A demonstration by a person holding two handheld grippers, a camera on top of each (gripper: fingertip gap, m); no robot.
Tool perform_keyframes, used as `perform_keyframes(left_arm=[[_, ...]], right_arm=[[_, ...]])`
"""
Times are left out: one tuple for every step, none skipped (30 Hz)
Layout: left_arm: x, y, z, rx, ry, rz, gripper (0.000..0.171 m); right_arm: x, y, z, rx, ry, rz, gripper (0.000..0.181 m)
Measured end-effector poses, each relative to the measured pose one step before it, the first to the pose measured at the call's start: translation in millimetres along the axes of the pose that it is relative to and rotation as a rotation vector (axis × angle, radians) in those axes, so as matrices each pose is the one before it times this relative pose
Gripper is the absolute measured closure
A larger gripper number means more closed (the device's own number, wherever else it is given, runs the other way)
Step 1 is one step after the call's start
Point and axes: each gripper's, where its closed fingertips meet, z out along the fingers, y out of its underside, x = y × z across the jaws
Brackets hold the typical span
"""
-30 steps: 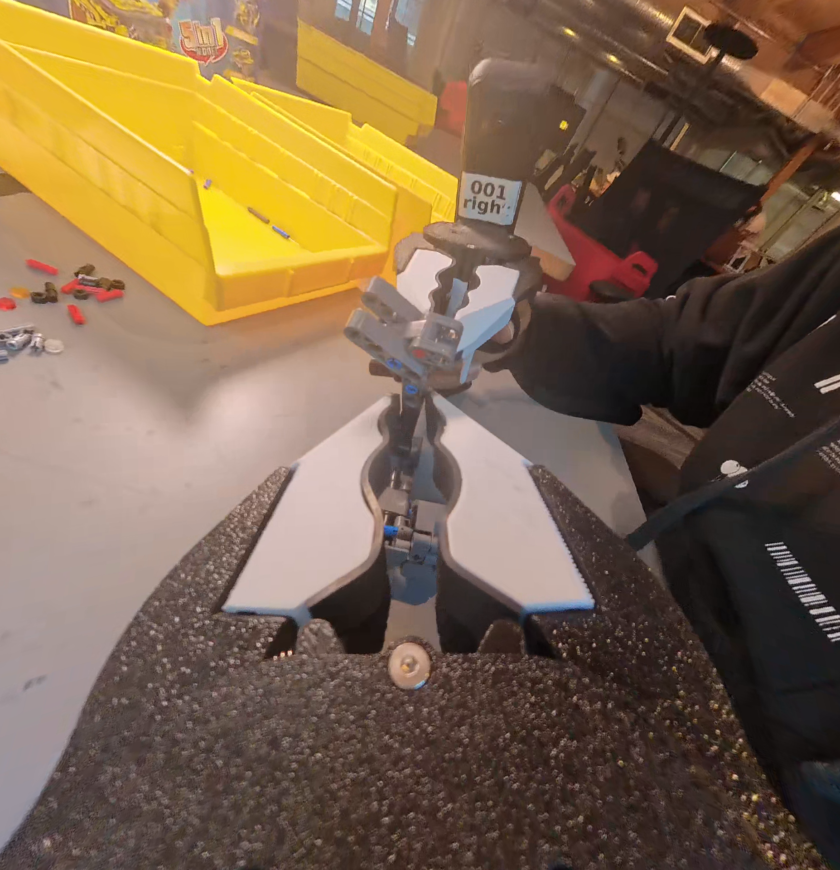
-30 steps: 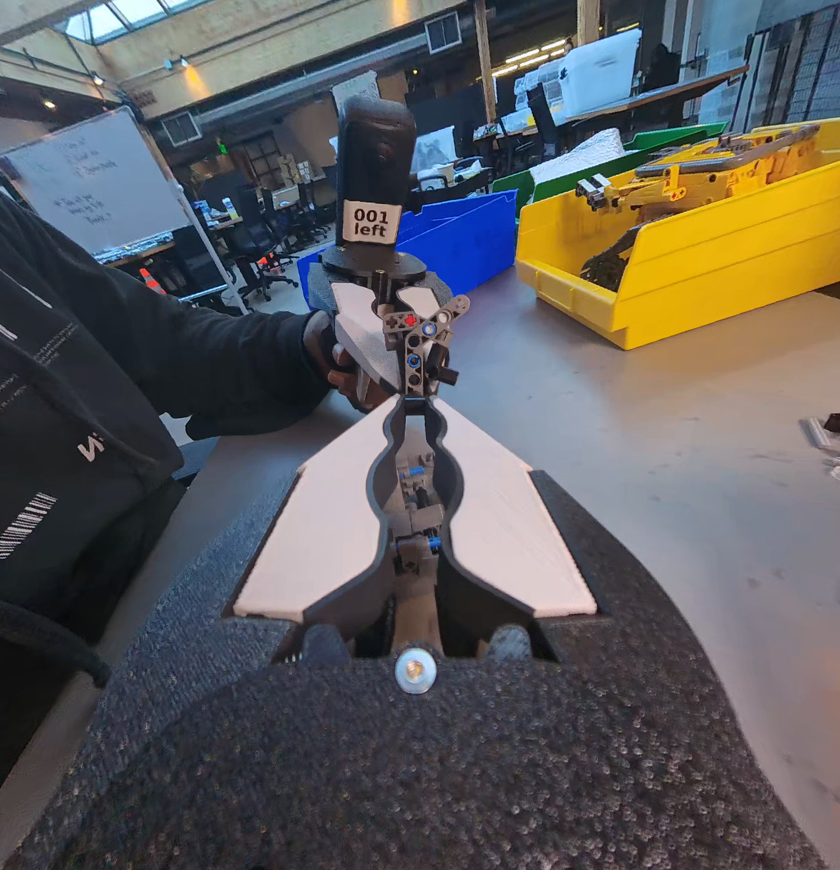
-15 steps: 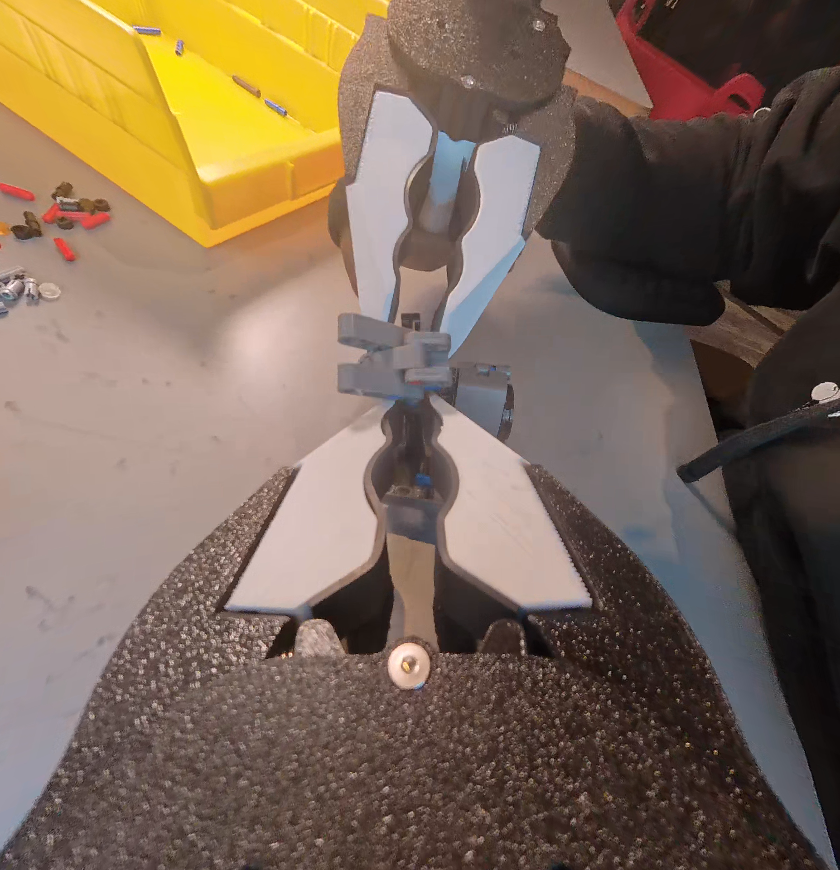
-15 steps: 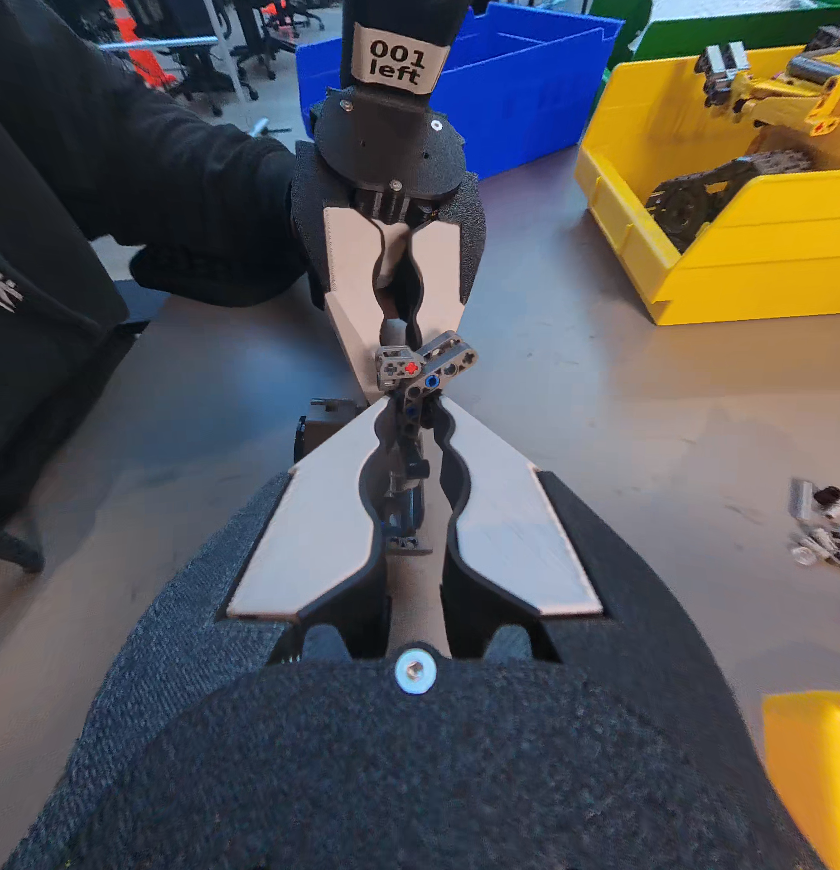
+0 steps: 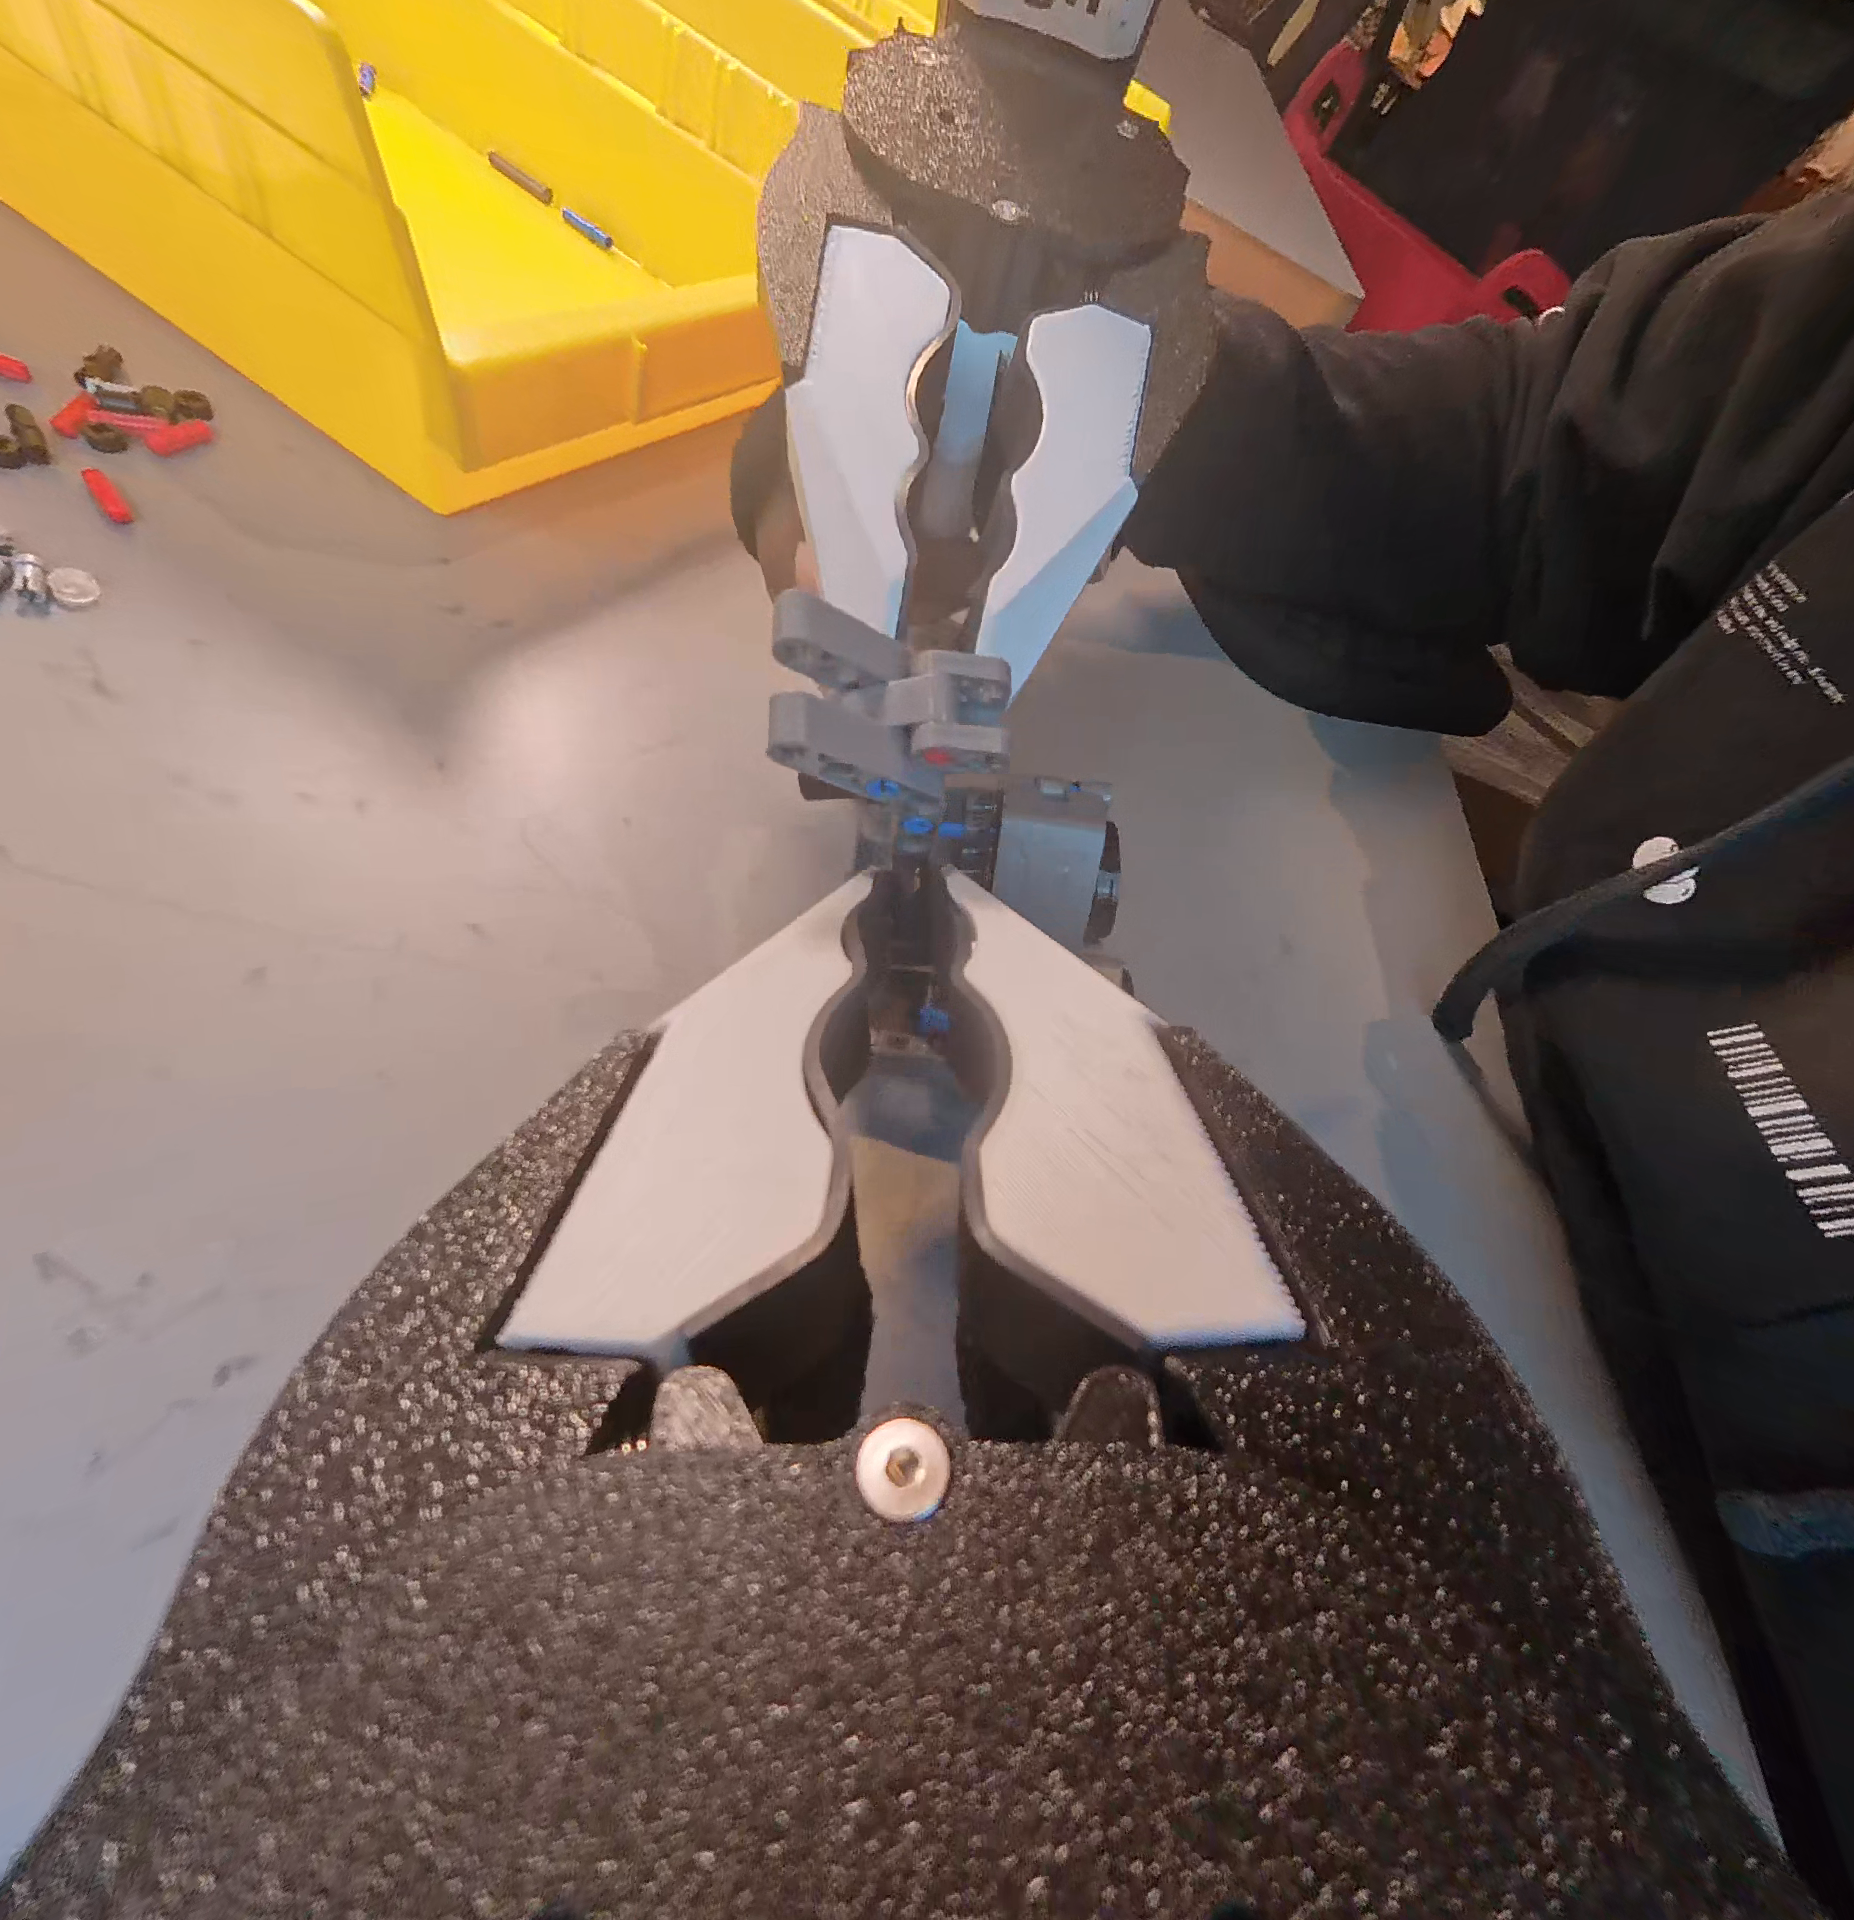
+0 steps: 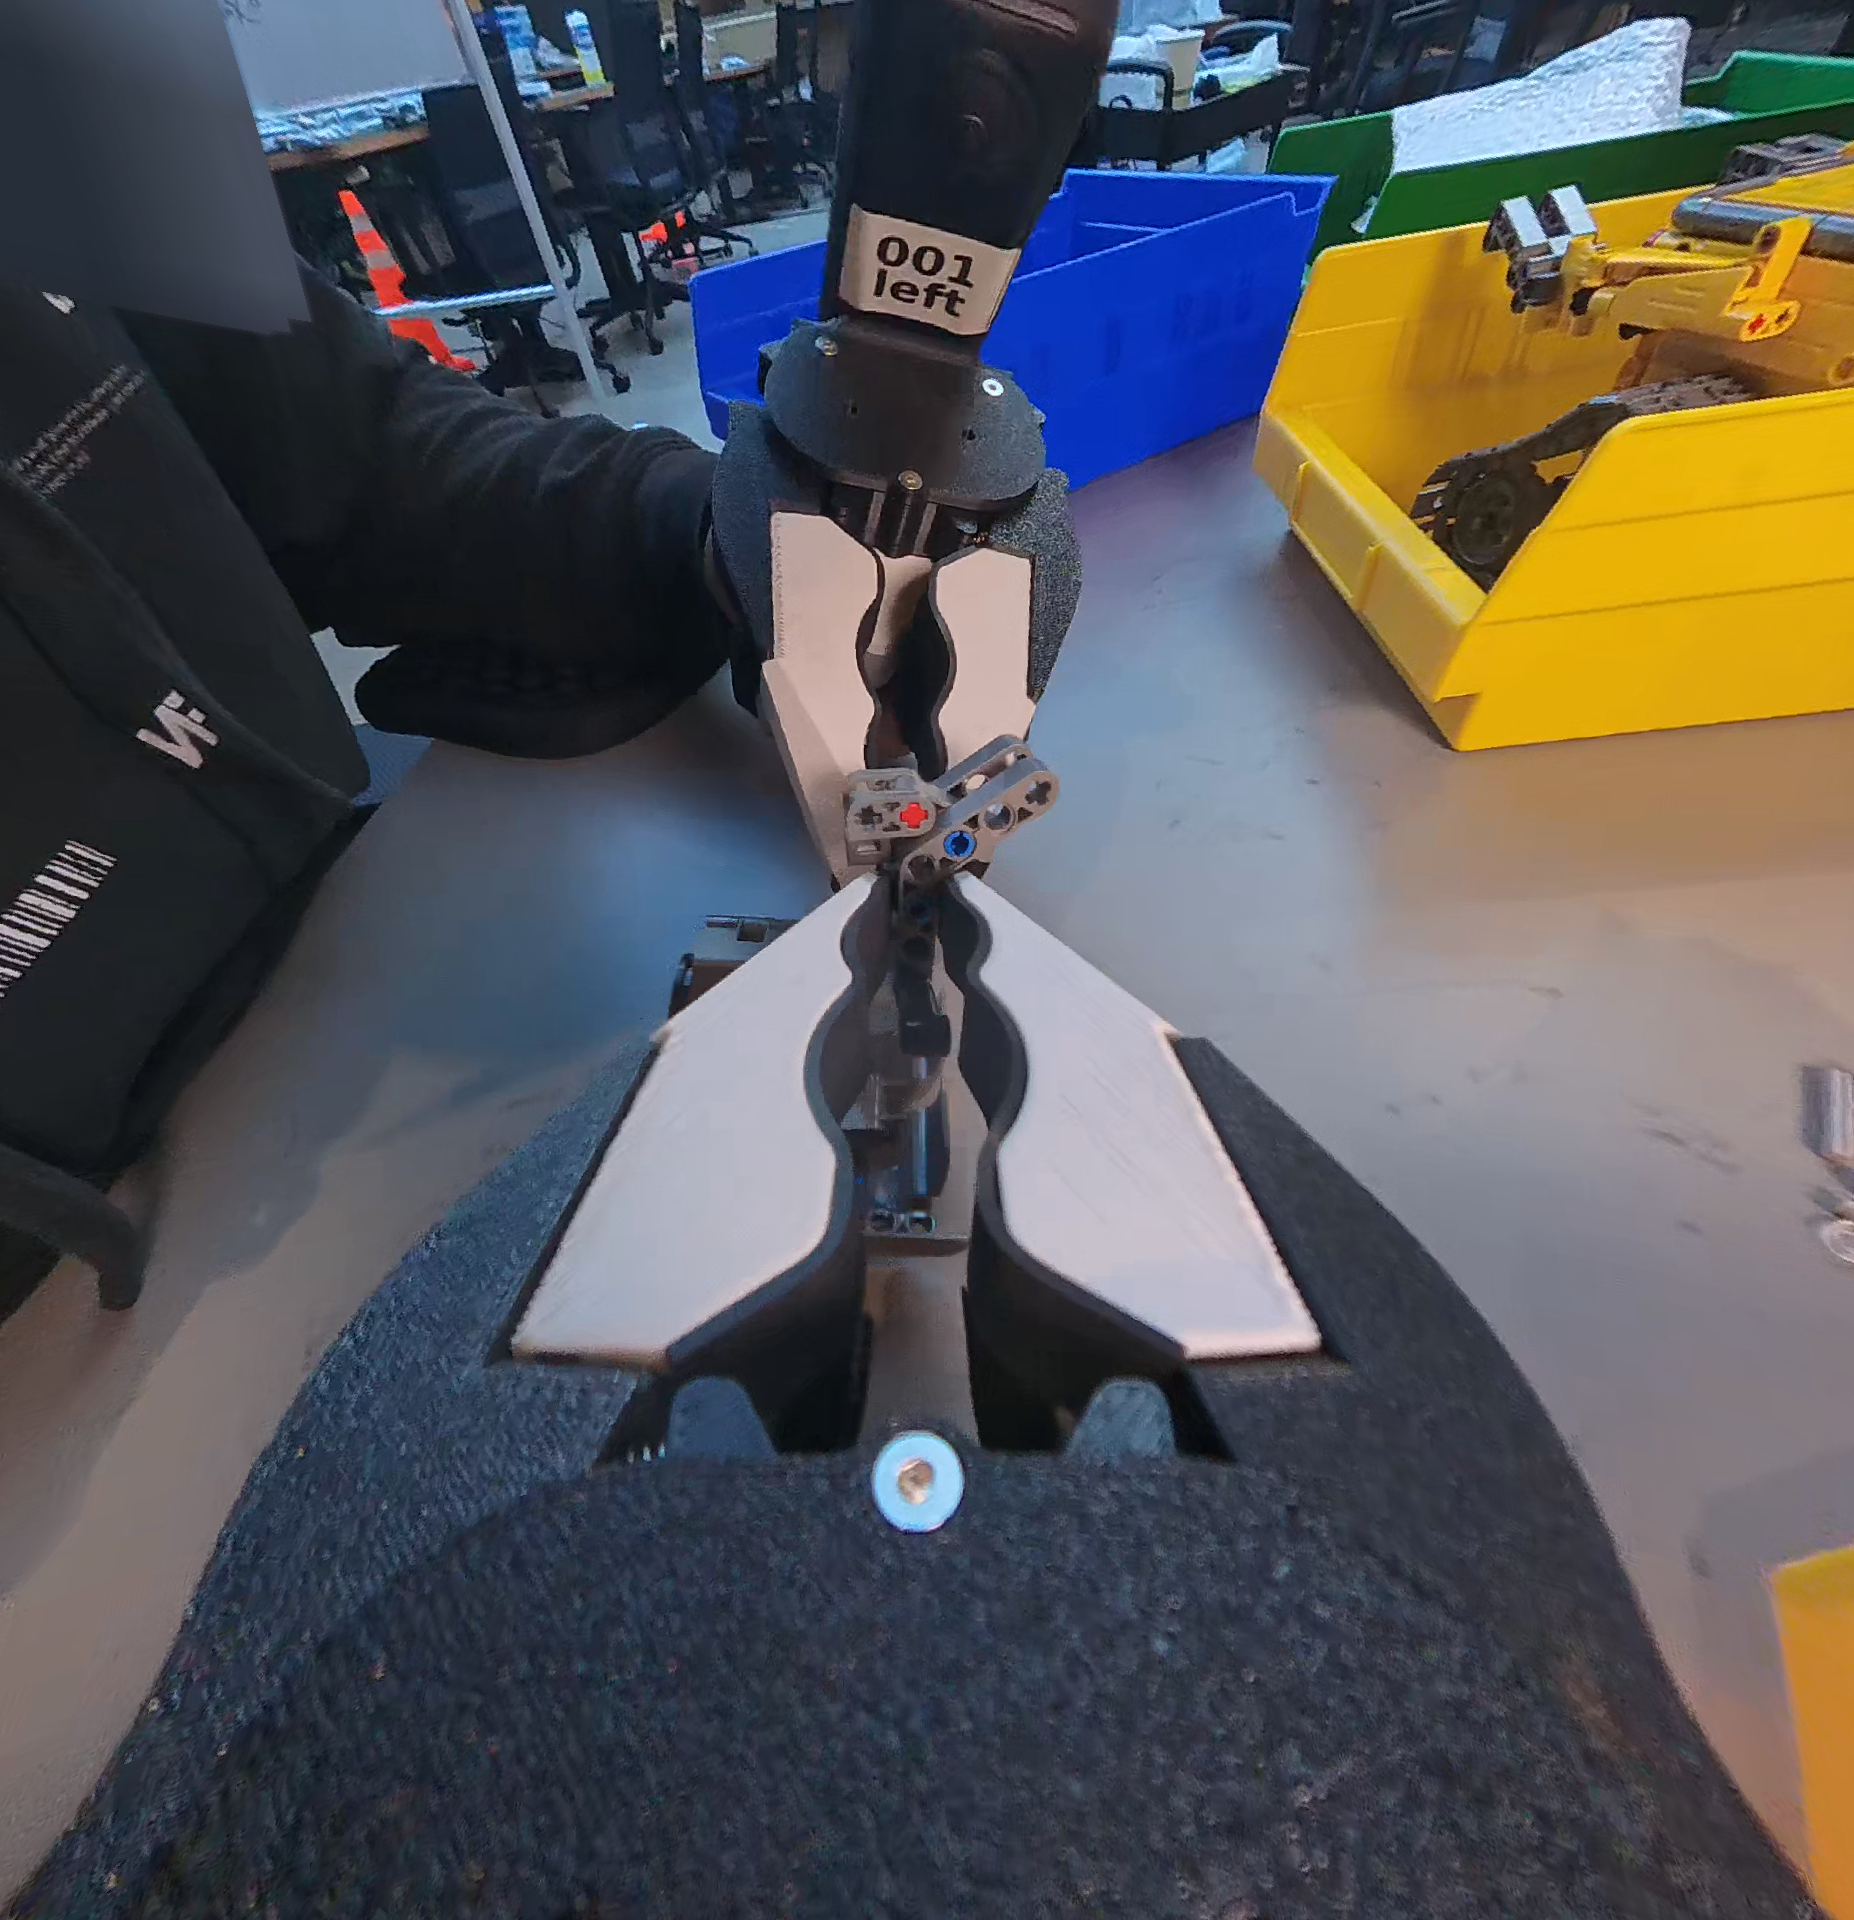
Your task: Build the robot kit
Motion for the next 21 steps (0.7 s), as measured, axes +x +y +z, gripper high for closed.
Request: perform_keyframes(left_arm=[[0.14,1.57,0.03,-0.01247,0.0035,0.0009,0.166],[0.95,1.74,0.43,-0.01461,0.0056,0.0028,0.166],[0.9,1.02,0.77,-0.00998,0.0034,0.0013,0.166],[0.73,0.59,0.87,-0.00762,0.0037,-0.004,0.166],[0.46,0.95,0.8,-0.00802,0.0039,-0.0059,0.166],[0.17,0.74,0.62,-0.00368,0.003,-0.0061,0.166],[0.72,0.39,0.24,-0.00236,0.0067,-0.0077,0.166],[0.32,0.57,-0.04,-0.00418,0.0025,-0.0035,0.166],[-0.26,0.69,-0.03,-0.00375,-0.0024,0.0003,0.166],[-0.16,0.58,0.12,-0.00125,-0.0018,-0.0005,0.166],[-0.09,0.29,0.29,0.00126,0.0001,-0.0036,0.166],[-0.83,0.03,0.16,0.00506,-0.0021,-0.0068,0.166],[-1.55,-0.31,-0.11,0.00774,-0.0037,-0.0094,0.166],[-0.91,-0.23,-0.41,0.00599,0.0004,-0.0067,0.165],[0.08,0.62,-0.06,-0.00082,0.0013,0.0019,0.165],[0.15,1.34,0.65,-0.00806,-0.0052,0.0092,0.165],[-0.08,1.92,1.18,-0.01453,-0.0103,0.0171,0.166],[0.35,2.32,1.53,-0.01784,-0.0074,0.0163,0.166],[0.36,2.09,1.34,-0.01547,-0.0023,0.0097,0.166],[-0.49,1.74,0.63,-0.01378,-0.0044,0.0073,0.166],[-0.85,1.22,-0.05,-0.01092,-0.0062,0.009,0.166]], right_arm=[[-1.15,0.99,0.57,-0.0089,-0.0048,-0.004,0.172],[-2.39,1.04,0.81,-0.0105,-0.0125,-0.007,0.171],[-0.66,-0.17,0.6,-0.0036,0.0002,-0.0046,0.172],[0.19,0.96,0.54,-0.0133,0.005,-0.0042,0.172],[0.17,1.54,0.39,-0.0173,0.0047,-0.005,0.171],[-0.24,0.74,0.16,-0.0105,0.0036,-0.0063,0.171],[-0.61,0.32,0.16,-0.0053,0.0015,-0.0017,0.171],[-0.15,0.93,0.27,-0.0067,0.0031,0.0006,0.172],[0.42,0.91,0.26,-0.0049,0.0051,0.0,0.171],[0.0,0.88,-0.05,-0.0033,-0.0014,0.0041,0.171],[0.0,0.46,-0.23,0.0002,-0.0051,0.0097,0.172],[0.82,0.25,-0.19,0.0014,-0.001,0.0108,0.172],[1.28,-0.11,-0.16,0.0055,0.0057,0.0033,0.173],[0.07,-0.13,-0.07,0.0068,-0.0003,0.0005,0.174],[-0.85,0.66,0.36,0.0015,-0.0075,0.0078,0.173],[-0.32,1.41,0.33,-0.0053,-0.0053,0.0095,0.173],[-0.45,2.42,0.35,-0.0137,-0.0065,0.0101,0.173],[-0.9,2.52,0.18,-0.0171,-0.0077,0.004,0.173],[-0.49,2.61,-0.09,-0.0172,-0.0035,-0.0015,0.172],[1.32,3.13,-0.33,-0.0236,0.0093,-0.0095,0.171],[2.22,3.38,-0.38,-0.0262,0.0156,-0.012,0.165]])
